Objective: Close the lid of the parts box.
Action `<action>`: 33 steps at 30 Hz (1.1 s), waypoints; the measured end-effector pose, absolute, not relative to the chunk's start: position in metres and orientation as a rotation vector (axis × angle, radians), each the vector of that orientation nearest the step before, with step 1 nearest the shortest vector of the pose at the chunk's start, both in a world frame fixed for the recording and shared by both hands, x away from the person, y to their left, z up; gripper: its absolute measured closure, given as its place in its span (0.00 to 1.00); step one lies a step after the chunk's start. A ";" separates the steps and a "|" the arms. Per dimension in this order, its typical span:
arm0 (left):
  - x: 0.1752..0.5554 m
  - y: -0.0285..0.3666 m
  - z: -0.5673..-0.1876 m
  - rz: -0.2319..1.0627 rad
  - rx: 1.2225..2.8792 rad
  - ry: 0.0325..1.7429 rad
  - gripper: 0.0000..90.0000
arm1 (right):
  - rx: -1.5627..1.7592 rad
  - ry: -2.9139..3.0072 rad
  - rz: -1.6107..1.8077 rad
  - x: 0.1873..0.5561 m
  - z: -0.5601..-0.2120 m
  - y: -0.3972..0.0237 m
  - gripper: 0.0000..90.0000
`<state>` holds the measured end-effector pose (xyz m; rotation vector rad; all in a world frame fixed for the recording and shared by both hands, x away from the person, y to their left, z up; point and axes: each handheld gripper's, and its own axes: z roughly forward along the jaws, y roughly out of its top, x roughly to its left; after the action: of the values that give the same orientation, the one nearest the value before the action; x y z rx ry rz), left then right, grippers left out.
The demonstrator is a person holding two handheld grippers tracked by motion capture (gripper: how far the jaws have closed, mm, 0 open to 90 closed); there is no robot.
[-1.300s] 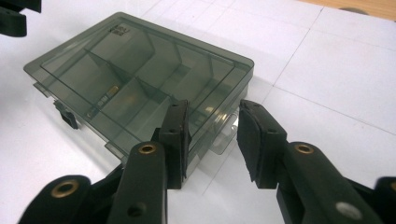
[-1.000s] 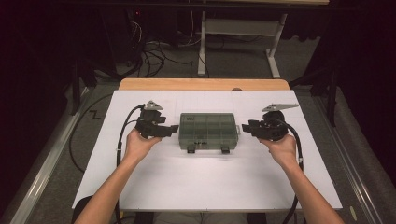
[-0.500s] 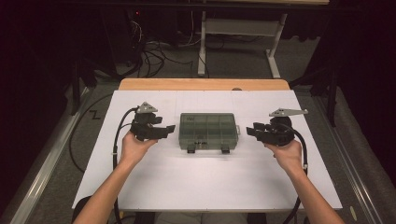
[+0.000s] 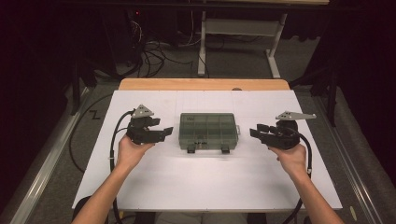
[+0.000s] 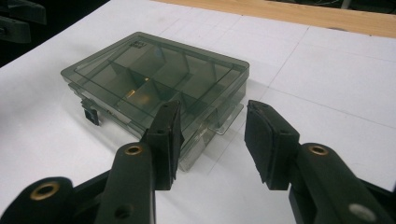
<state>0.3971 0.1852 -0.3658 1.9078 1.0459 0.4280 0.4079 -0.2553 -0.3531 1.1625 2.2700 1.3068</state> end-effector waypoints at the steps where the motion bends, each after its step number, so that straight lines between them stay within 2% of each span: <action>1: 0.397 0.186 -0.366 0.428 1.900 1.049 0.38 | 1.164 2.270 1.304 0.407 -0.353 -0.256 0.65; 6: 0.393 0.189 -0.368 0.397 1.872 1.047 0.38 | 1.150 2.260 1.325 0.403 -0.354 -0.259 0.63; 33: 0.369 0.199 -0.369 0.507 1.804 1.022 0.36 | 1.079 2.213 1.388 0.372 -0.364 -0.271 0.58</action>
<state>0.3687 0.1987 -0.3686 1.8037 1.0218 0.5069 0.3720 -0.2705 -0.3644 1.0790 2.2128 1.3876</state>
